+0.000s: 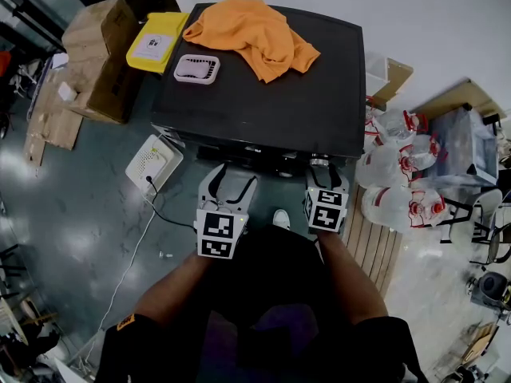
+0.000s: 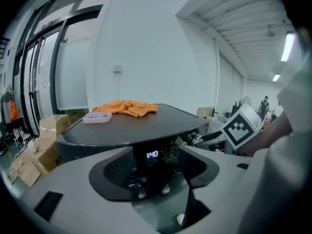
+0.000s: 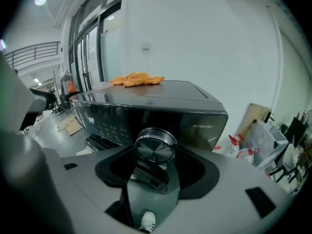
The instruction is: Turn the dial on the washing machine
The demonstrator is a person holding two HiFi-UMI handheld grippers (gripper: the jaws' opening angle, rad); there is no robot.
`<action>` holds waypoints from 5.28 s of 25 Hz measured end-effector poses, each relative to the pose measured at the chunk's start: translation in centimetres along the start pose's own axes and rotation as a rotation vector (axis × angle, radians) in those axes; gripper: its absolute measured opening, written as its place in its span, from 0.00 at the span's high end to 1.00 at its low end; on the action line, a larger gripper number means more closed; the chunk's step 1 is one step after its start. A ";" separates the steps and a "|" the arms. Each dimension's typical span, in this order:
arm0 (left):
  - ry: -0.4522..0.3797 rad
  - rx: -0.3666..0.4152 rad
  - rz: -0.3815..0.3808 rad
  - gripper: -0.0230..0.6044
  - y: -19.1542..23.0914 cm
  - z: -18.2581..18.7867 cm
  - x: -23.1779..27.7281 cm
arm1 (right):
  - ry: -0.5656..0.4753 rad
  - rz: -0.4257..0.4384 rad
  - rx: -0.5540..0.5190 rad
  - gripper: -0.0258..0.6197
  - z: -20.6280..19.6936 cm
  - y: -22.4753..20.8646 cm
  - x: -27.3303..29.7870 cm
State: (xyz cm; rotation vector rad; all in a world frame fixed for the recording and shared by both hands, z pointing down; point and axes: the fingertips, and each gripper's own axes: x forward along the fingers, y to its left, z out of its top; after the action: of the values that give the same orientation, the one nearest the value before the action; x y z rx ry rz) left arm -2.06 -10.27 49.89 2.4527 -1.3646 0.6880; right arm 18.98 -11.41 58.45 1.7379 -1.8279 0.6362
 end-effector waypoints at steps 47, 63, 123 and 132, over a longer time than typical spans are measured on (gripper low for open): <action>0.012 -0.052 -0.021 0.50 -0.1 -0.4 0.7 | -0.034 0.277 0.476 0.55 -0.2 -0.5 0.0; 0.015 -0.013 -0.004 0.50 -0.3 -0.2 -0.1 | -0.010 -0.045 -0.105 0.52 1.1 0.6 -0.6; 0.008 -0.023 -0.018 0.50 -0.7 -0.3 -0.3 | 0.021 0.057 0.148 0.51 -0.2 -0.2 -0.4; 0.007 -0.021 -0.009 0.50 -0.2 -0.4 -0.5 | 0.048 -0.026 -0.014 0.54 0.1 0.2 -0.2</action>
State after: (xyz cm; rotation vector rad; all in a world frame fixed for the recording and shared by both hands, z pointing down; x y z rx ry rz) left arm -2.21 -9.62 49.96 2.4362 -1.3508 0.6760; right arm 18.77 -11.38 58.24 1.7204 -1.7705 0.6477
